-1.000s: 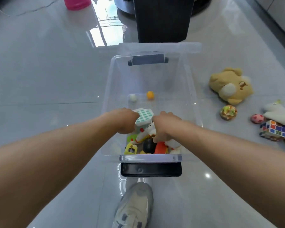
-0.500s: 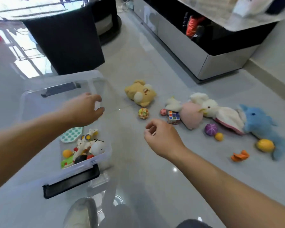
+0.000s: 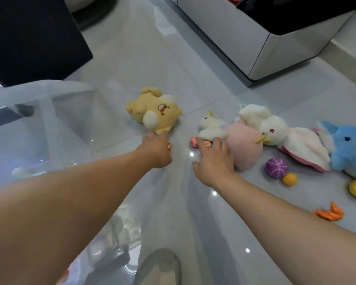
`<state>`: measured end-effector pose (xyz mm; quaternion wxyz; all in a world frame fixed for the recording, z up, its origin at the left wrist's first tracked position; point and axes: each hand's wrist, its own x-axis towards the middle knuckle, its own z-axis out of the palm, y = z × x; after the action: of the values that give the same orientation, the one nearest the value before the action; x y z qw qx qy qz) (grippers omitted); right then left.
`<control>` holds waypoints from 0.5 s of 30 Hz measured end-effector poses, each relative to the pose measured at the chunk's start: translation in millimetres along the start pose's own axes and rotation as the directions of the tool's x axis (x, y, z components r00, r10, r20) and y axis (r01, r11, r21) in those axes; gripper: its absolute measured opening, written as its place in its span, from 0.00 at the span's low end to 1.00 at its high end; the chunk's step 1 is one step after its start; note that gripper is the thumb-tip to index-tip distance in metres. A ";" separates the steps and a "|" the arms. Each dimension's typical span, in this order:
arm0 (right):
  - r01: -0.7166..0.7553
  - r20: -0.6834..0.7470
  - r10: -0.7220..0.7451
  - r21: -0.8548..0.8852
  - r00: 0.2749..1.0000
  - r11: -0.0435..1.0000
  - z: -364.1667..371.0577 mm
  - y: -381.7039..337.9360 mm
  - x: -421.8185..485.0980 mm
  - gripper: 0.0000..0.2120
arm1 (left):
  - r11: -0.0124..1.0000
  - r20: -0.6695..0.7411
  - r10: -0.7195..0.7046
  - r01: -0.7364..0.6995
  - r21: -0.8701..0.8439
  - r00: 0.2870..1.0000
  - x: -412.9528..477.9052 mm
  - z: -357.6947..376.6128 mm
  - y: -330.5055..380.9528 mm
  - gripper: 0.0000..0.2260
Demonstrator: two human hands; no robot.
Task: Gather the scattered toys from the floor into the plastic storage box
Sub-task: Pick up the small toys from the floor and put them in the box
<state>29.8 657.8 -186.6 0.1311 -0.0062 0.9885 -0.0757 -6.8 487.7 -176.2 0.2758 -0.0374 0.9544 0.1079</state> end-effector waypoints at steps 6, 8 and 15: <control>0.012 0.020 -0.005 -0.345 1.000 0.938 38.2 -20.2 52.4 0.29 | 0.996 0.041 0.075 -0.077 0.050 0.996 39.7 19.5 -16.1 0.29; 0.025 0.021 -0.018 -0.381 1.000 0.924 44.3 -20.2 56.2 0.25 | 0.997 0.035 0.065 -0.066 0.033 0.997 40.4 18.7 -17.8 0.27; 0.149 0.158 -0.109 -0.270 0.981 0.951 49.6 -6.3 55.4 0.20 | 0.987 0.087 0.050 -0.062 0.146 0.995 29.7 27.1 -16.5 0.21</control>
<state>-10.8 642.5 -247.3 0.1934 -0.0946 0.9749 0.0574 -15.7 477.4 -217.5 0.3142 0.0147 0.9482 0.0455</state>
